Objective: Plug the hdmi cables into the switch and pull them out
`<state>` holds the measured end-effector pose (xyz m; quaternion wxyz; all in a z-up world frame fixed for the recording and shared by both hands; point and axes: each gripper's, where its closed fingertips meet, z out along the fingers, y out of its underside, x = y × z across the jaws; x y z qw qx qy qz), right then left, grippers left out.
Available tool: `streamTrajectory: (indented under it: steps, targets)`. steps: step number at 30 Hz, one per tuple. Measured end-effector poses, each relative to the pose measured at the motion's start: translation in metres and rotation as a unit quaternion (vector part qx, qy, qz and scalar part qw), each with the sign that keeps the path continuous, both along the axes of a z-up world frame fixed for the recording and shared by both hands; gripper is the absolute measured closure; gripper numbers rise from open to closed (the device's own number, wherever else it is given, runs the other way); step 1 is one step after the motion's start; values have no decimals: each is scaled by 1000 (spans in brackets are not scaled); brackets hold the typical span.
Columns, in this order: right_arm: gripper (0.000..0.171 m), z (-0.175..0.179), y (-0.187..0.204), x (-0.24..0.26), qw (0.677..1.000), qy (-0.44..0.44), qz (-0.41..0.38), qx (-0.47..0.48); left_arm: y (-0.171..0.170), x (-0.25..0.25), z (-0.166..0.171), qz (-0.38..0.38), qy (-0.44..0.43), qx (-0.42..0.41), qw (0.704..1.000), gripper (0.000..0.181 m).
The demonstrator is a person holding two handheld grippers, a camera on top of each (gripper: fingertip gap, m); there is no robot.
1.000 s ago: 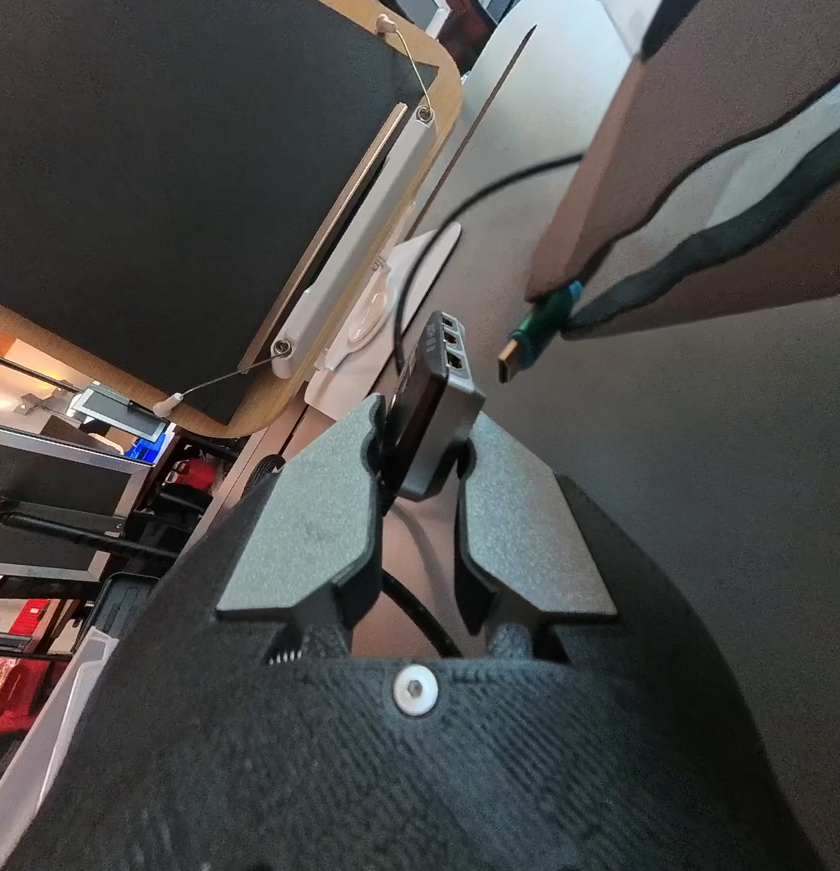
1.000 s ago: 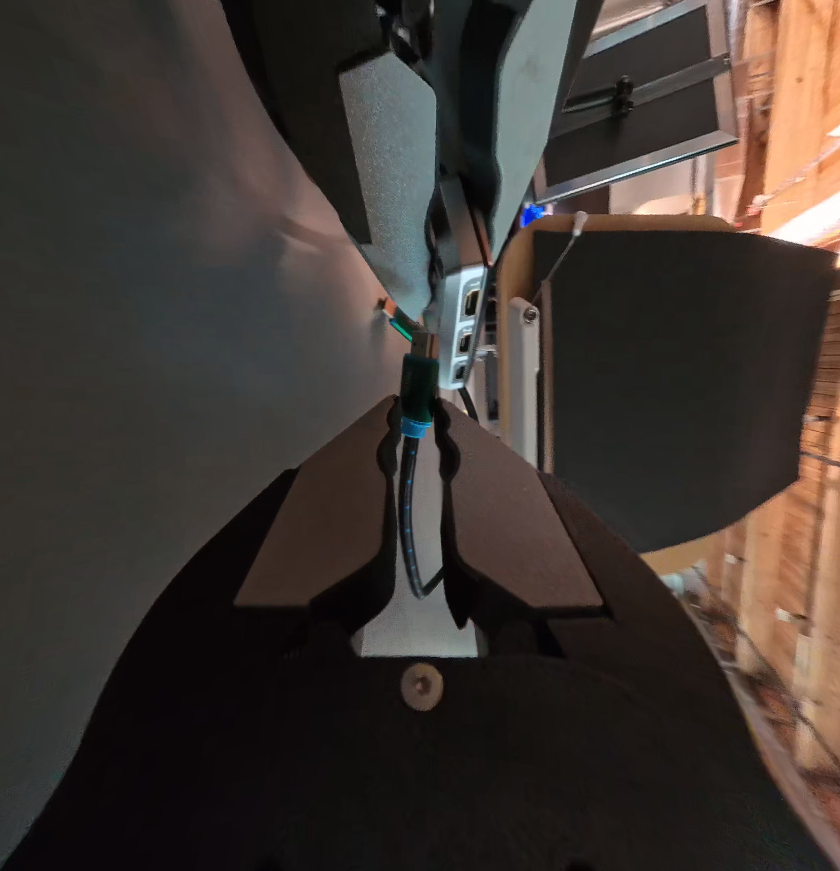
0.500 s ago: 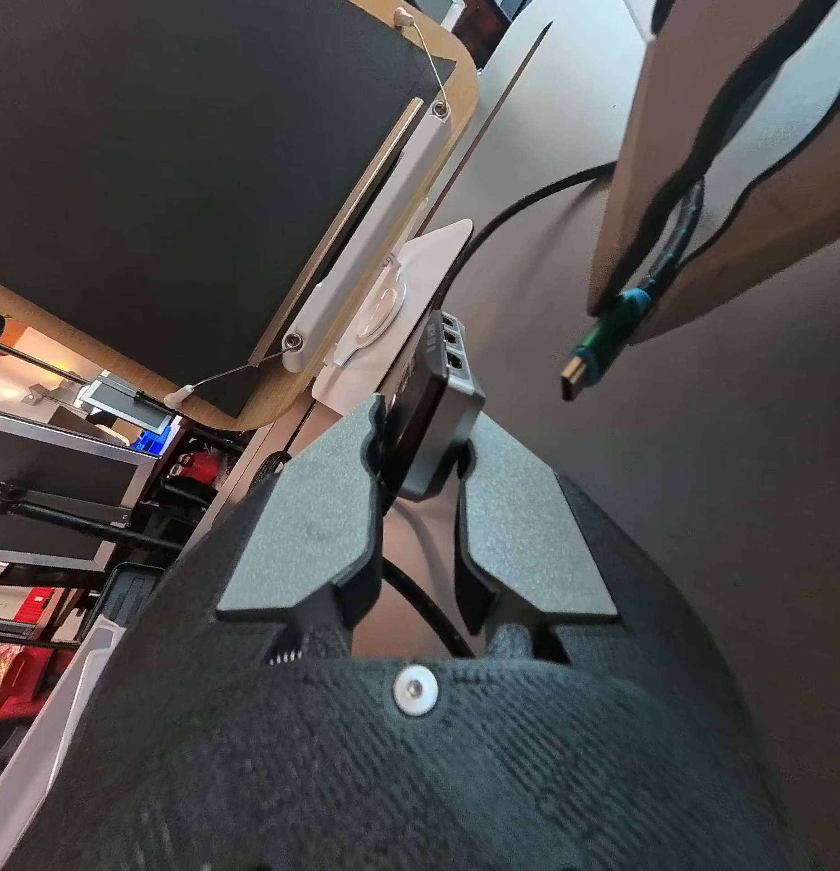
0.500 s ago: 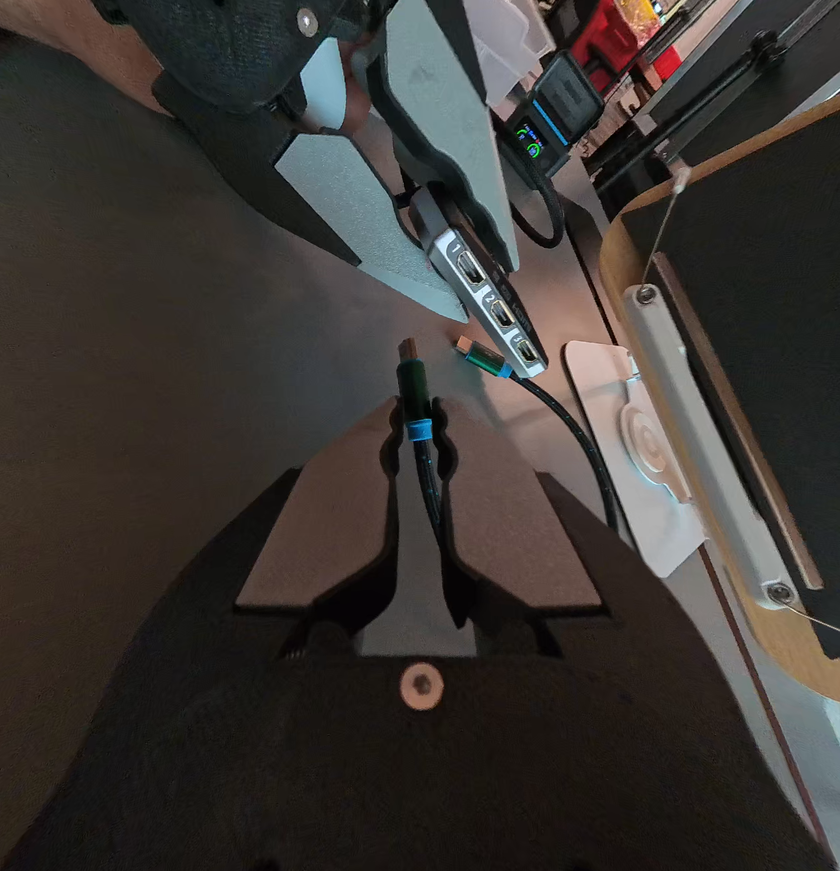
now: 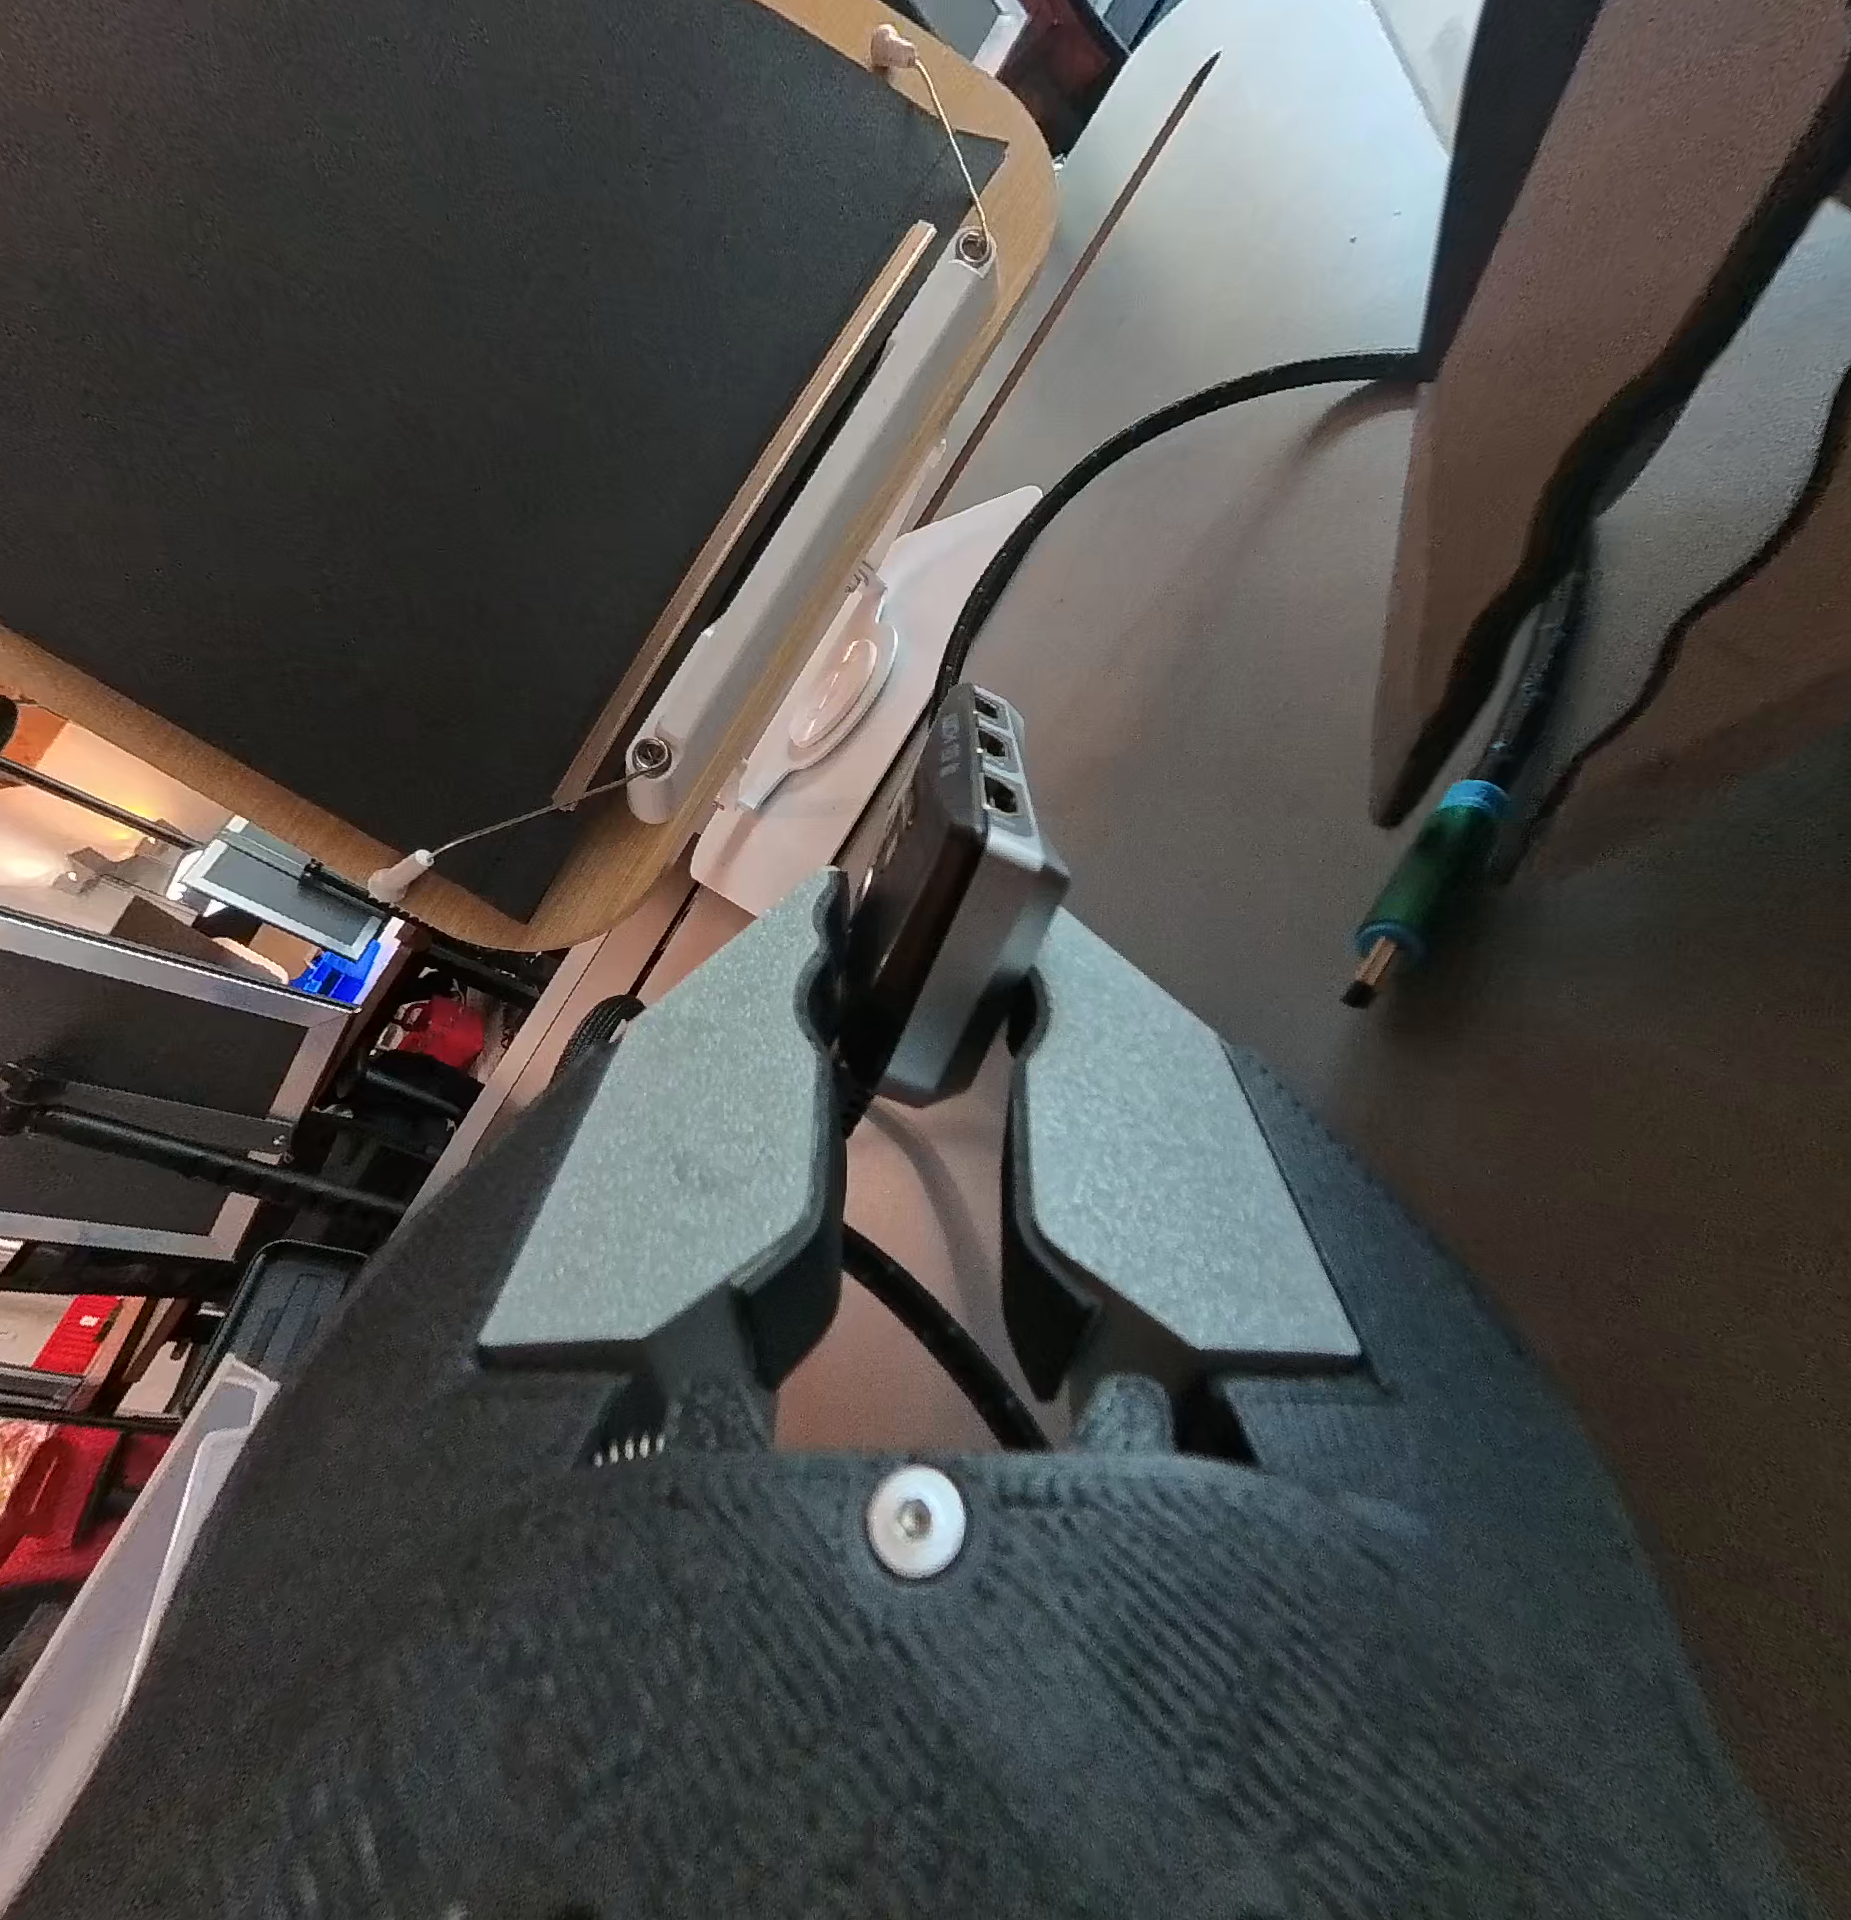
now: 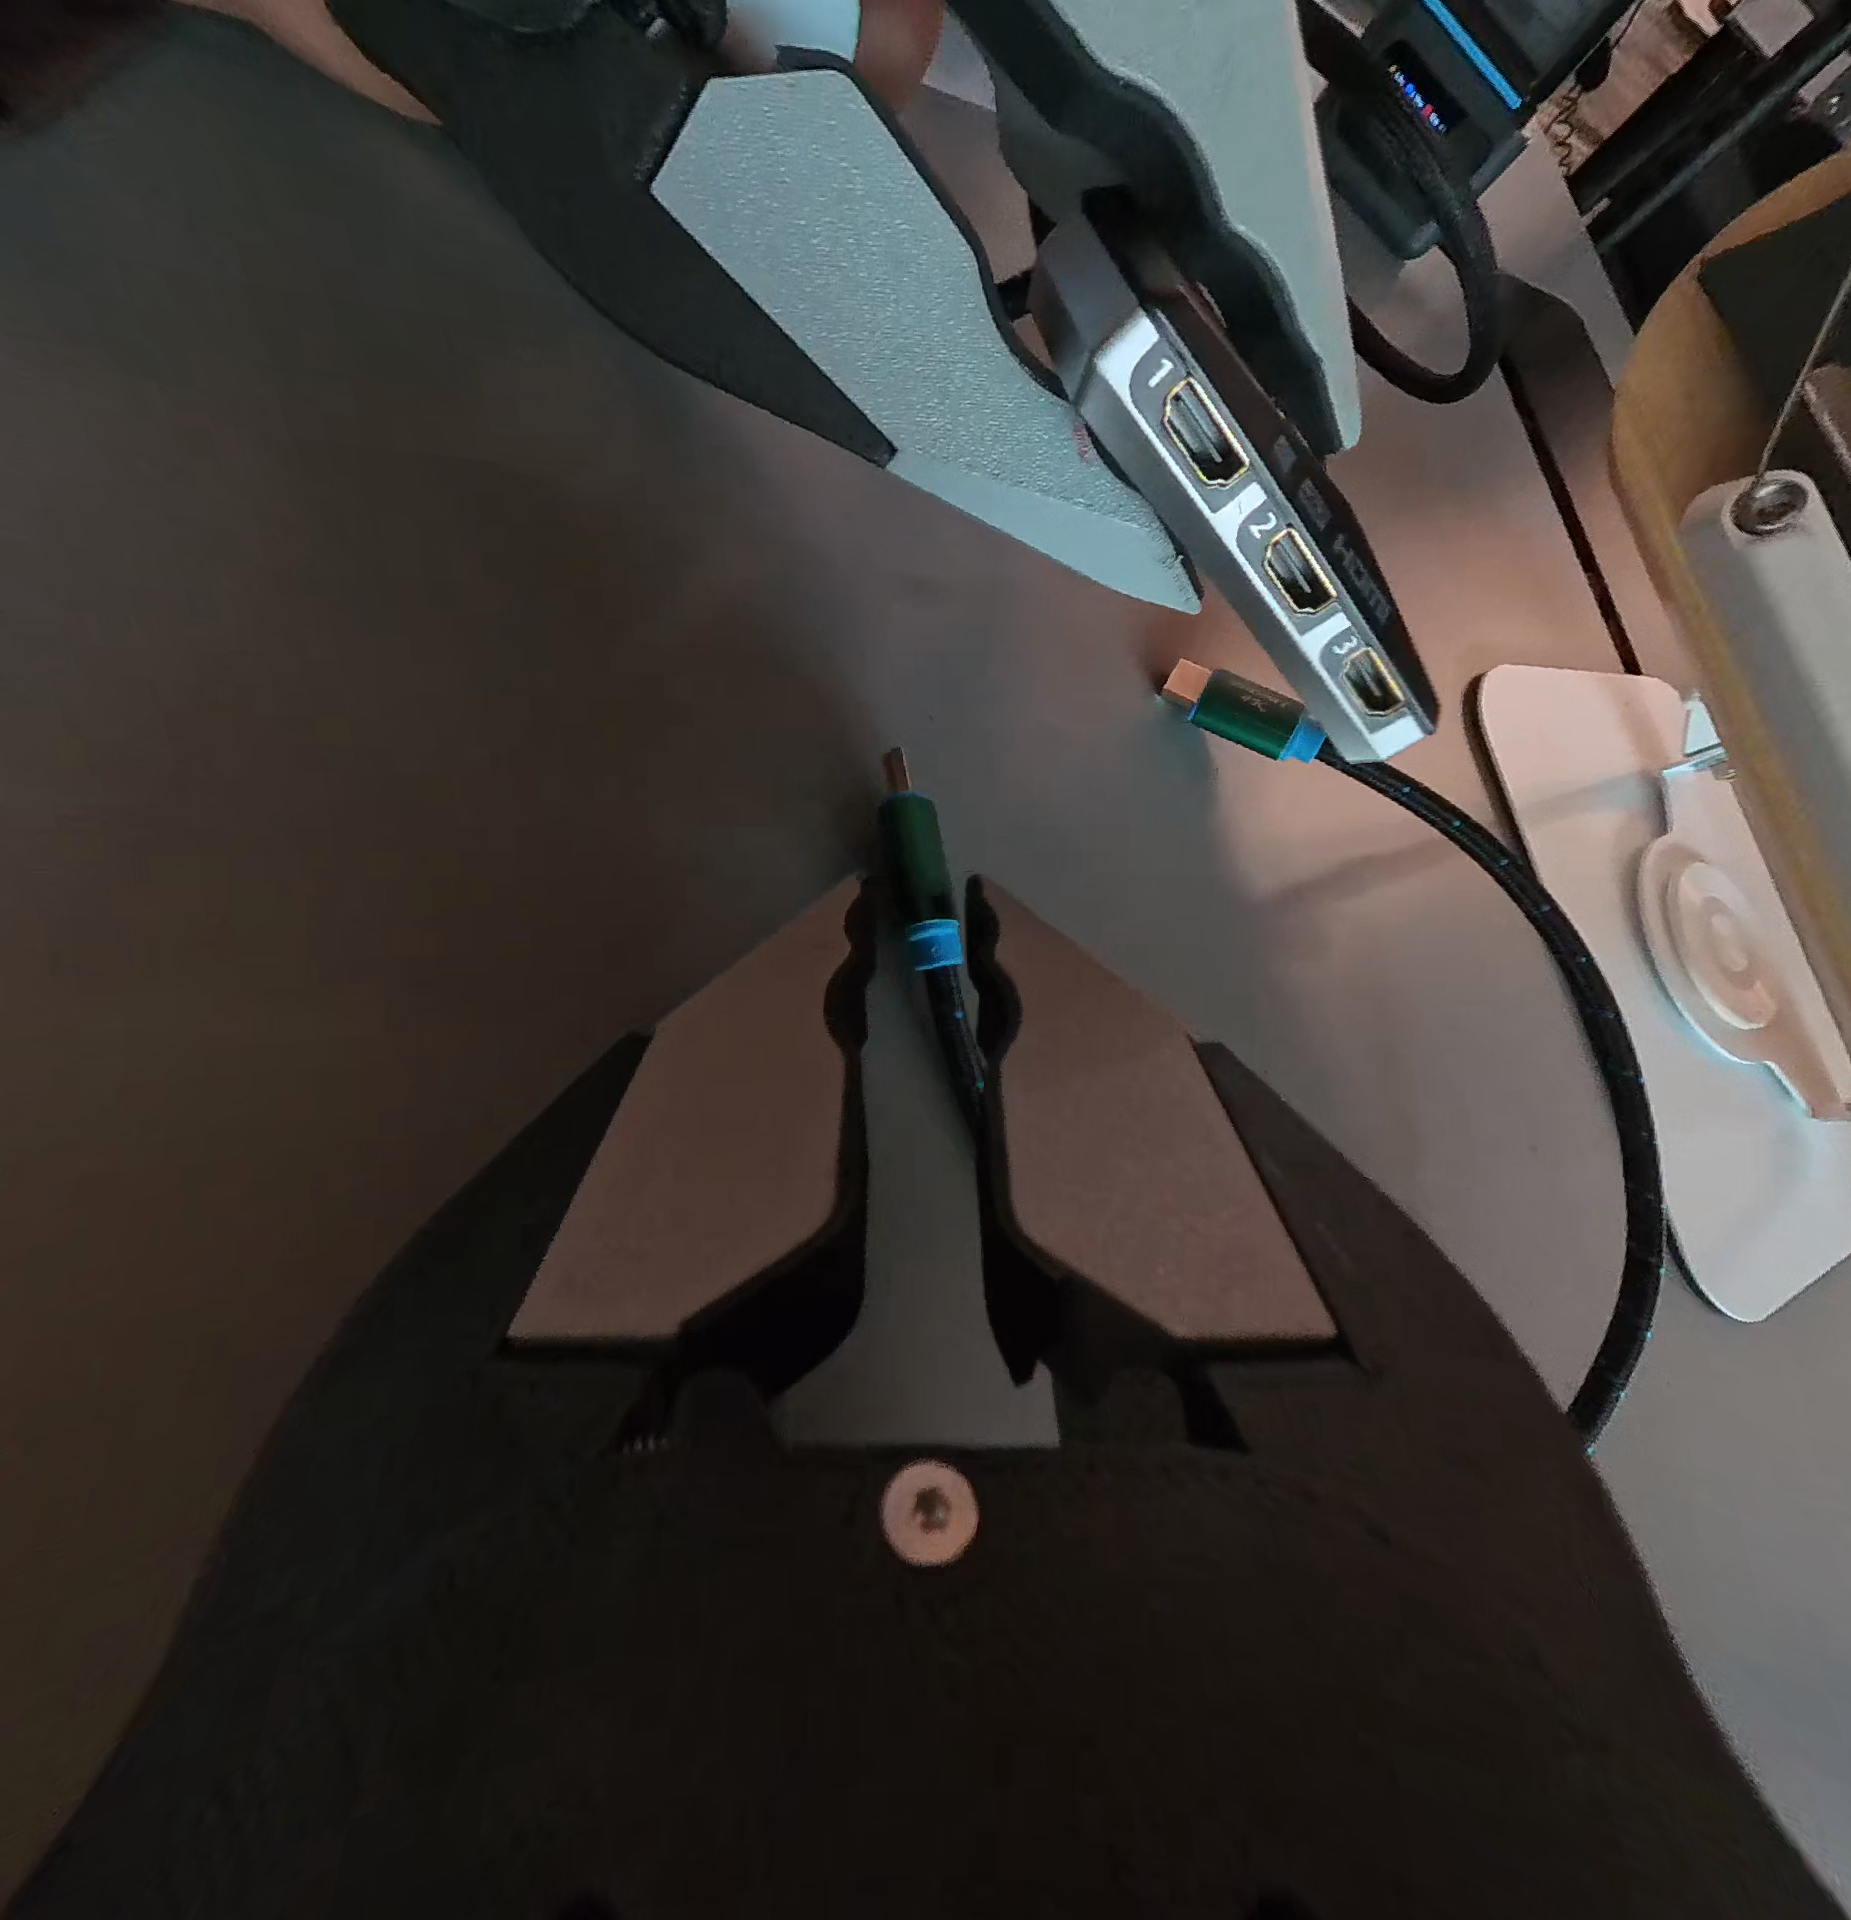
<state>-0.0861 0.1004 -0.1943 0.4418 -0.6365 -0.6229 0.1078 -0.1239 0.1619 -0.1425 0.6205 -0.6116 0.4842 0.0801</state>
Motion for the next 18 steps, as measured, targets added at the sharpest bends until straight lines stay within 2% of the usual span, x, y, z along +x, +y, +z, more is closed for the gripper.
streamTrajectory:
  steps: [7,12,18]
  targets:
    - [150,5,3,4,999,27,-12,-40,0,0,2,0,-3,2,1000,153]
    - [142,-3,5,4,998,12,-17,-64,-1,1,1,-2,0,2,1000,153]
    - [152,-6,6,4,997,2,-18,-70,-1,1,0,-2,3,2,1000,153]
